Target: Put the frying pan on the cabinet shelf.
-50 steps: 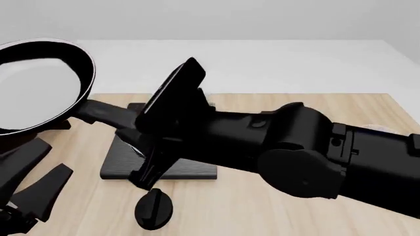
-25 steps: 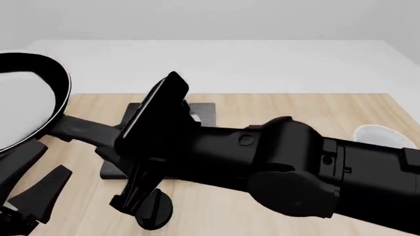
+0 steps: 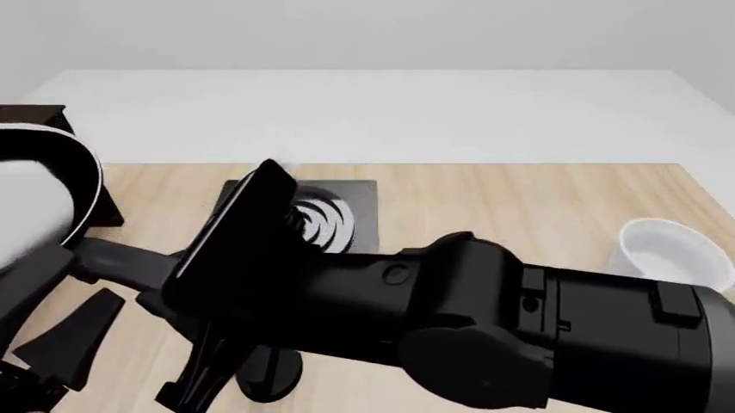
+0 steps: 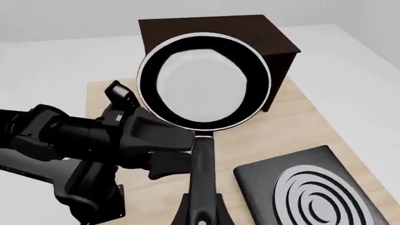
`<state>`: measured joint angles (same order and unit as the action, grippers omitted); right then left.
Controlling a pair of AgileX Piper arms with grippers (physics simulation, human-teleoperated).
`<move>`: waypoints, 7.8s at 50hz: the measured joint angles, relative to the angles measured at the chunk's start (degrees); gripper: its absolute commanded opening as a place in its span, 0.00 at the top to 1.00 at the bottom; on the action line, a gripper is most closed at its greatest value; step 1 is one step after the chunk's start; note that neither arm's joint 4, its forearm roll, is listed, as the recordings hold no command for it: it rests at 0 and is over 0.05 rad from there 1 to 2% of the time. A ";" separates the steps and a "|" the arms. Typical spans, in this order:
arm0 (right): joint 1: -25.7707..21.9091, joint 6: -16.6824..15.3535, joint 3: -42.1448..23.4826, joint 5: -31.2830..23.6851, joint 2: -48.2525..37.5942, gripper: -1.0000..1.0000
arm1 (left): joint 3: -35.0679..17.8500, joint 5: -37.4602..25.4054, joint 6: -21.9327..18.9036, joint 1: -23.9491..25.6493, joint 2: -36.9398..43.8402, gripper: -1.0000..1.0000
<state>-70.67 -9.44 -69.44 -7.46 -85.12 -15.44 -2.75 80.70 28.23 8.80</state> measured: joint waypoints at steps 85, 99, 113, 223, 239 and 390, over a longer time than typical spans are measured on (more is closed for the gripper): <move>2.71 -2.97 6.11 0.87 12.63 0.00 | 0.88 -1.39 0.88 -2.01 0.10 1.00; 14.03 -0.85 15.68 -2.40 27.85 0.00 | -0.71 -2.24 -1.34 -1.53 0.33 1.00; 28.25 0.43 26.10 -7.84 45.03 0.00 | -4.11 -4.24 -6.60 -0.86 1.07 1.00; 44.45 12.84 44.62 -14.66 67.07 0.00 | -18.27 33.82 -2.95 -37.13 50.95 1.00; 44.69 12.57 44.87 -14.90 67.13 0.00 | -15.88 39.48 -1.77 -40.46 55.29 1.00; 44.46 11.34 50.93 -9.06 63.86 0.00 | -2.77 14.95 -19.34 -34.51 22.53 0.00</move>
<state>-26.22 1.91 -18.51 -16.52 -21.26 -18.21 12.20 61.36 -6.28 31.33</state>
